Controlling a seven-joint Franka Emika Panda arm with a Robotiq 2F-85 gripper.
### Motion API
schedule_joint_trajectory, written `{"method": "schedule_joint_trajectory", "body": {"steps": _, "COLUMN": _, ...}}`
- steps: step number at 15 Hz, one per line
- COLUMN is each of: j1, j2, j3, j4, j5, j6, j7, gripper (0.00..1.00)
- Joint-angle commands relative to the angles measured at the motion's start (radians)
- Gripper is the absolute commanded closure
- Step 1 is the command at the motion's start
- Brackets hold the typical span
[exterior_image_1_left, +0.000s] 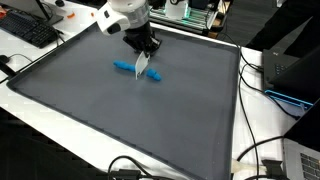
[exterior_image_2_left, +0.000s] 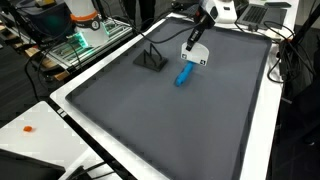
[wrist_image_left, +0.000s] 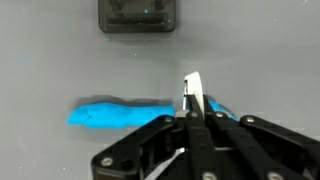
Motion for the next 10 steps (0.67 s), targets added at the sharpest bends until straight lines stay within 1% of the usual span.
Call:
{"method": "schedule_joint_trajectory", "body": {"steps": 1, "j1": -0.011, "j2": -0.028, "j3": -0.012, "j4": -0.029, "j5": -0.019, "j6": 0.01, "j7": -0.001, "gripper": 0.99}}
{"method": "schedule_joint_trajectory", "body": {"steps": 10, "j1": -0.026, "j2": -0.012, "j3": -0.031, "j4": -0.029, "j5": -0.028, "j6": 0.027, "j7": -0.004, "gripper": 0.99}}
